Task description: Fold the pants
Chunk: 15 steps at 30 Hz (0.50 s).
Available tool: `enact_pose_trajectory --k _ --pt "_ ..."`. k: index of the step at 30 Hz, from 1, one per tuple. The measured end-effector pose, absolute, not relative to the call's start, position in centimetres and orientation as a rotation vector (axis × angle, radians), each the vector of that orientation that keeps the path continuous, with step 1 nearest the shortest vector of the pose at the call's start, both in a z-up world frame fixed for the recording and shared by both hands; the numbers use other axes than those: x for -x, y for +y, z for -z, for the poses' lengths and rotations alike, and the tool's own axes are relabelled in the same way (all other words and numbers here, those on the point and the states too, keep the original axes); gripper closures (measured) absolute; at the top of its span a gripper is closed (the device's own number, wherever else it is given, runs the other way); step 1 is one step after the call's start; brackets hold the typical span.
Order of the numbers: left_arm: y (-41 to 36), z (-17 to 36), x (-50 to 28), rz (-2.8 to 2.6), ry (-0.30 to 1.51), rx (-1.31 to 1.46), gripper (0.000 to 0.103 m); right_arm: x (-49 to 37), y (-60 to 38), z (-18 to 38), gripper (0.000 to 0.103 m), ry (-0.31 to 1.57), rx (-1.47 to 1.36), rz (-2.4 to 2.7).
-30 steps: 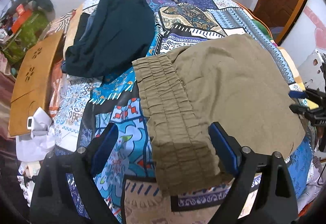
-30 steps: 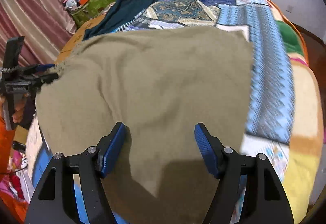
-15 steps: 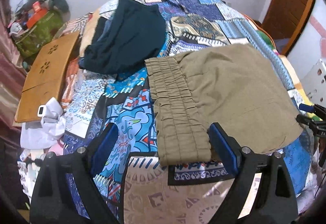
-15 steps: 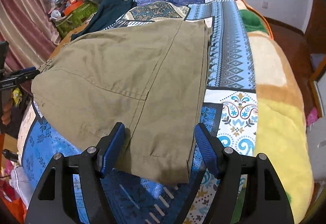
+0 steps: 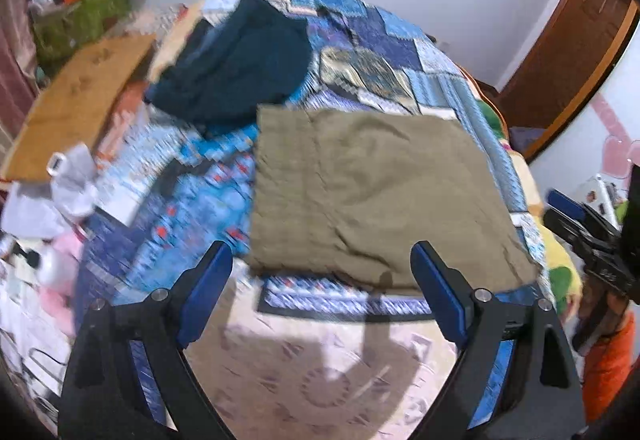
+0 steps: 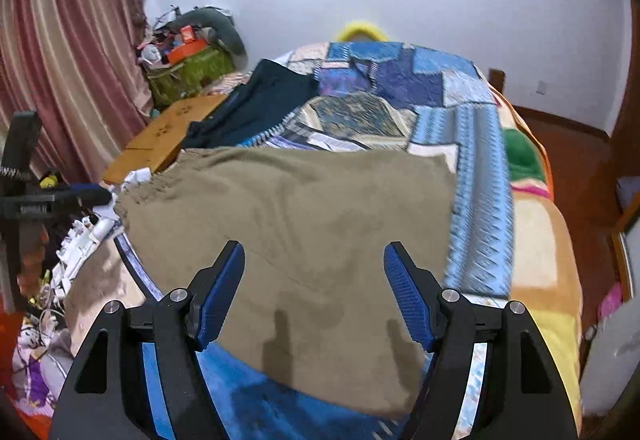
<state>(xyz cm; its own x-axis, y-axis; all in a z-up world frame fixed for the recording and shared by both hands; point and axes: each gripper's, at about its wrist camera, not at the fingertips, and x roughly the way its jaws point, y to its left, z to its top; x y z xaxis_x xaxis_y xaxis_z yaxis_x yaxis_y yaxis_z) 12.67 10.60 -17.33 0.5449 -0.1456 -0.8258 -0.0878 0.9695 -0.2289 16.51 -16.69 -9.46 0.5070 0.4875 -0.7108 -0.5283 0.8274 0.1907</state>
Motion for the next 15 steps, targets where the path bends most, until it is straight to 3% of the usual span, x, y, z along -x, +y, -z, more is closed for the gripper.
enact_pose_trajectory --k 11,15 --pt "9.2 20.7 -12.7 0.127 1.089 0.389 0.012 -16.3 -13.1 14.8 0.034 0.912 0.136 -0.66" --pt "9.7 21.0 -13.9 0.181 1.08 0.487 0.004 -16.7 -13.6 15.1 0.034 0.949 0.091 -0.683"
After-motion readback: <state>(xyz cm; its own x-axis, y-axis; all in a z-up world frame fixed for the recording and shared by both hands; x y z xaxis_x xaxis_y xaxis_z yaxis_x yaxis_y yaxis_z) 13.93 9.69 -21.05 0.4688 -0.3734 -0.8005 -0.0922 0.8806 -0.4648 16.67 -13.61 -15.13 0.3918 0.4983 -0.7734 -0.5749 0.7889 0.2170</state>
